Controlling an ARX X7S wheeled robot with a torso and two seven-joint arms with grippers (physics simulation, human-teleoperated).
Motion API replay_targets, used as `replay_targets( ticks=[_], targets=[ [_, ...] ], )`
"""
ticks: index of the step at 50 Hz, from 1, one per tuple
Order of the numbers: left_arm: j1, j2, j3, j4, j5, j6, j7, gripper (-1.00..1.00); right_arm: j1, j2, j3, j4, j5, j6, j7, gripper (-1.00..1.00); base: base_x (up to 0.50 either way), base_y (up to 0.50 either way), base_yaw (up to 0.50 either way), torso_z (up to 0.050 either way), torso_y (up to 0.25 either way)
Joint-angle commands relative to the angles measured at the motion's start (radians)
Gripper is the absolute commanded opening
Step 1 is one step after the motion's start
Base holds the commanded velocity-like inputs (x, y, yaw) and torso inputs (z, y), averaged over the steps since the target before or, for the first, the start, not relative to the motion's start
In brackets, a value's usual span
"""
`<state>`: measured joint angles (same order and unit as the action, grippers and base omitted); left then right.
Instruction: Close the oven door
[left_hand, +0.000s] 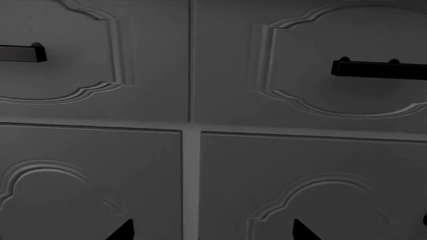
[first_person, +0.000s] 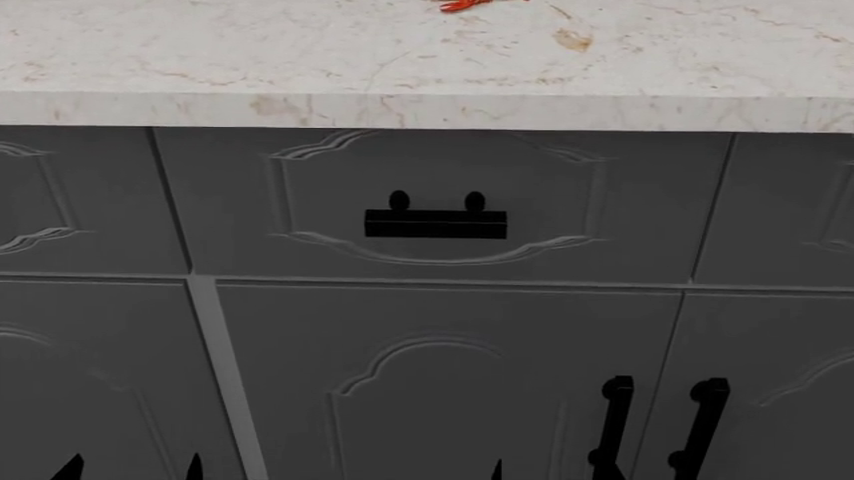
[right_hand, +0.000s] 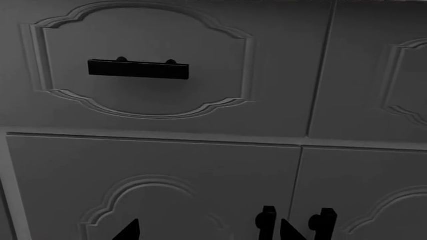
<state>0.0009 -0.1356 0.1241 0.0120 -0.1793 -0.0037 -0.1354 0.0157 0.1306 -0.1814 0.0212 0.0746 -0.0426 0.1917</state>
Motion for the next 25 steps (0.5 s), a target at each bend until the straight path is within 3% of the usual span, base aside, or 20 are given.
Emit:
replay_targets(
  ticks=[1,25],
  targets=[
    [-0.003,-0.006,0.008,-0.004,-0.005,0.001,-0.011,1.00,-0.003,0.009,-0.009,-0.003,0.010,-0.006,0.007,1.00,0.00,0.00,0.00,-0.050,0.000],
    [-0.004,-0.022,0.029,0.000,-0.019,-0.004,-0.023,1.00,0.002,0.023,-0.027,0.001,0.021,-0.010,0.025,1.00,0.00,0.00,0.00,-0.050,0.000]
  ],
)
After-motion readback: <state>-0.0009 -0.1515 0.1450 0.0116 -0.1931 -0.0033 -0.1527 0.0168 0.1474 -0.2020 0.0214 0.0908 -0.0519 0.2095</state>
